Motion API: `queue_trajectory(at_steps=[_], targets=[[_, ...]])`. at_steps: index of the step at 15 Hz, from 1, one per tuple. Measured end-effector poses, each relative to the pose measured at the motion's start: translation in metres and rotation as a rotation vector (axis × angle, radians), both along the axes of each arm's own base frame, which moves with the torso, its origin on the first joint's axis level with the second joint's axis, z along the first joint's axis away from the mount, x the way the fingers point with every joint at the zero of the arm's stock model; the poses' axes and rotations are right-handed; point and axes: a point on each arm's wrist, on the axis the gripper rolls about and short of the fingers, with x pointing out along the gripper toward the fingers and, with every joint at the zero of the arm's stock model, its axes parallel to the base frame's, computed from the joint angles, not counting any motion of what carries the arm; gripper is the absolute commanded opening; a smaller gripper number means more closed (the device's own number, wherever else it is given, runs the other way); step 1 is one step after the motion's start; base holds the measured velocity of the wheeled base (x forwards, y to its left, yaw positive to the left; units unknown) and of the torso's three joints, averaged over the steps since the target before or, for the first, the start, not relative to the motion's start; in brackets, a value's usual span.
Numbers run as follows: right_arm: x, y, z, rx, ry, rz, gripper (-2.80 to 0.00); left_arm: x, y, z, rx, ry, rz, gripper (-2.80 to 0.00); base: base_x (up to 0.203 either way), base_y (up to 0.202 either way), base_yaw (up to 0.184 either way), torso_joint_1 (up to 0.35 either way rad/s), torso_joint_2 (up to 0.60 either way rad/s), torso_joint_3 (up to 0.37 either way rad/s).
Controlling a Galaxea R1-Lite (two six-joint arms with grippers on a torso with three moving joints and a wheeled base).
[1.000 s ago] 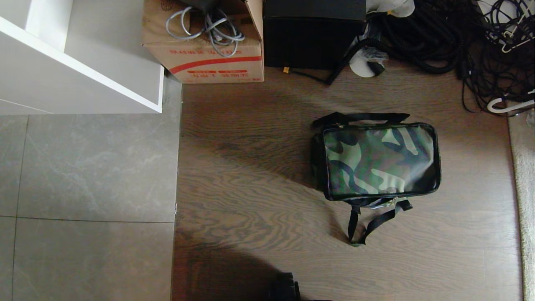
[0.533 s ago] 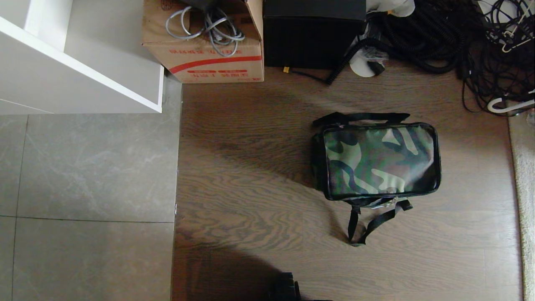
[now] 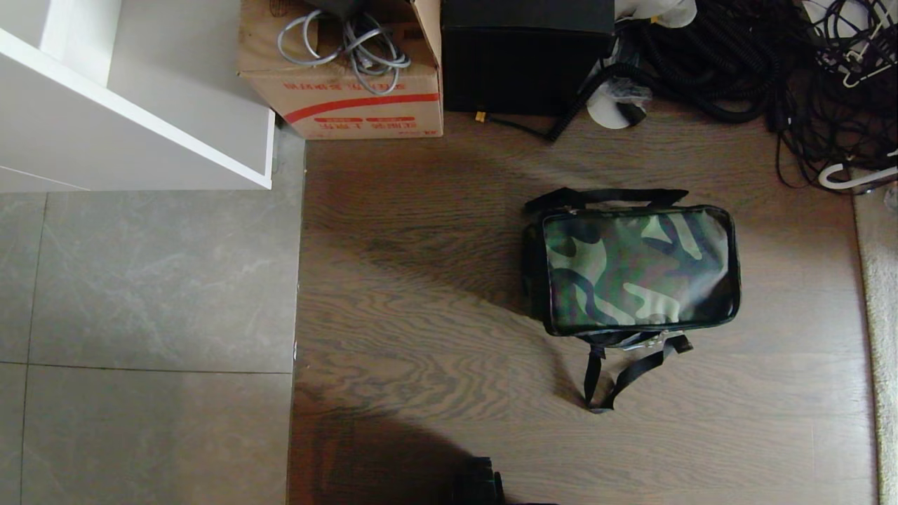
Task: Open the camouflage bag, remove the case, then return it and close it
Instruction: Open the top of the storage box
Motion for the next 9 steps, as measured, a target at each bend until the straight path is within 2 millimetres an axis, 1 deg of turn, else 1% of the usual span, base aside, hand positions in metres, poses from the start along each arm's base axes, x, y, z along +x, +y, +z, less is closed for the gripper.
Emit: queue_trajectory(at_steps=[1, 3, 4, 5, 6, 7, 8, 9], targets=[[-0.005, 0.0, 0.016, -0.002, -0.012, 0.004, -2.8, 0.0, 0.0, 0.0, 0.0, 0.0, 0.0, -2.8, 0.0, 0.0, 0.0, 0.0, 0.0, 0.0], [-0.015, 0.001, 0.056, 0.001, 0.004, 0.022, -2.8, 0.0, 0.0, 0.0, 0.0, 0.0, 0.0, -2.8, 0.0, 0.0, 0.0, 0.0, 0.0, 0.0], [-0.017, 0.001, 0.075, 0.005, 0.052, 0.031, -2.8, 0.0, 0.0, 0.0, 0.0, 0.0, 0.0, -2.8, 0.0, 0.0, 0.0, 0.0, 0.0, 0.0], [-0.016, 0.001, 0.086, 0.01, 0.13, 0.038, -2.8, 0.0, 0.0, 0.0, 0.0, 0.0, 0.0, -2.8, 0.0, 0.0, 0.0, 0.0, 0.0, 0.0], [-0.01, 0.001, 0.092, 0.014, 0.237, 0.047, -2.8, 0.0, 0.0, 0.0, 0.0, 0.001, 0.0, -2.8, 0.0, 0.0, 0.0, 0.0, 0.0, 0.0], [-0.001, 0.001, 0.095, 0.02, 0.344, 0.054, -2.8, 0.0, 0.0, 0.0, 0.0, 0.0, 0.0, -2.8, 0.0, 0.0, 0.0, 0.0, 0.0, 0.0], [0.011, 0.001, 0.096, 0.028, 0.417, 0.065, -2.8, 0.0, 0.0, 0.0, 0.0, 0.0, 0.0, -2.8, 0.0, 0.0, 0.0, 0.0, 0.0, 0.0], [0.027, 0.002, 0.097, 0.039, 0.473, 0.075, -2.8, 0.0, 0.0, 0.0, 0.0, 0.0, 0.0, -2.8, 0.0, 0.0, 0.0, 0.0, 0.0, 0.0]])
